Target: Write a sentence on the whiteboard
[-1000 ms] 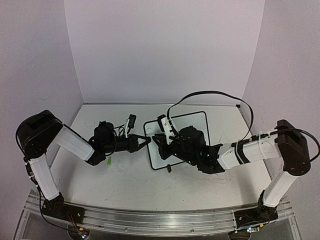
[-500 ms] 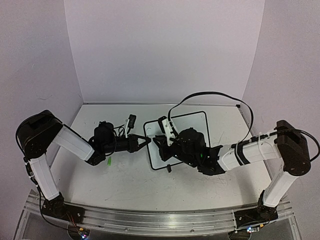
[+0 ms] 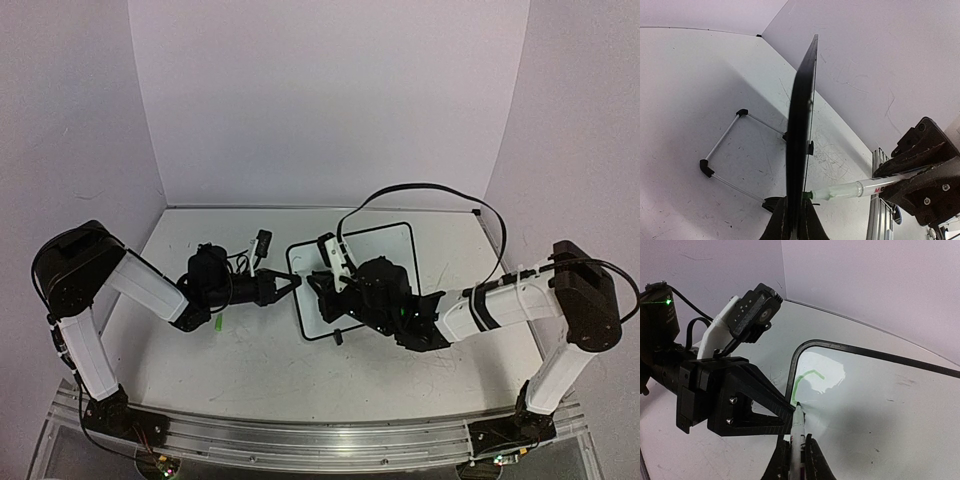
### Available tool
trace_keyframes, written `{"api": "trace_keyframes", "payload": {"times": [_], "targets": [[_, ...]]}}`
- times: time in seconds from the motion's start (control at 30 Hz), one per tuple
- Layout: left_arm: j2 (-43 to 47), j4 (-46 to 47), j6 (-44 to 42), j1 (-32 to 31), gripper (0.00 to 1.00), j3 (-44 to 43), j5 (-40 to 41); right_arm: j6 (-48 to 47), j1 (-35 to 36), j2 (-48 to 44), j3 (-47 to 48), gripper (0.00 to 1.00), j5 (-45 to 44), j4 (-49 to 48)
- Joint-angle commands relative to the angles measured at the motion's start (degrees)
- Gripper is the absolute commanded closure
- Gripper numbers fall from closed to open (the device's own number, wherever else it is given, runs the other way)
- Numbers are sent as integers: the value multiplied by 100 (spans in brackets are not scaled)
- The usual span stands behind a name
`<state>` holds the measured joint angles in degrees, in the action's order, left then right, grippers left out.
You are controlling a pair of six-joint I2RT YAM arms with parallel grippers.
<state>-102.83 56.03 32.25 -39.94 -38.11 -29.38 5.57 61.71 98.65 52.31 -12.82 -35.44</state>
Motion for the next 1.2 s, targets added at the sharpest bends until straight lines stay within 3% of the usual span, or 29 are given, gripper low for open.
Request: {"api": "trace_keyframes", "payload": {"times": [0.0, 0.9, 1.17], "targets": [[164, -4, -48, 48, 100, 102, 136, 86, -66, -44, -99, 100, -425, 293], [138, -4, -40, 56, 100, 88, 99, 62, -167, -84, 32, 100, -793, 165], [114, -4, -35, 57, 100, 65, 84, -169, -167, -826, -594, 100, -296, -523]]}}
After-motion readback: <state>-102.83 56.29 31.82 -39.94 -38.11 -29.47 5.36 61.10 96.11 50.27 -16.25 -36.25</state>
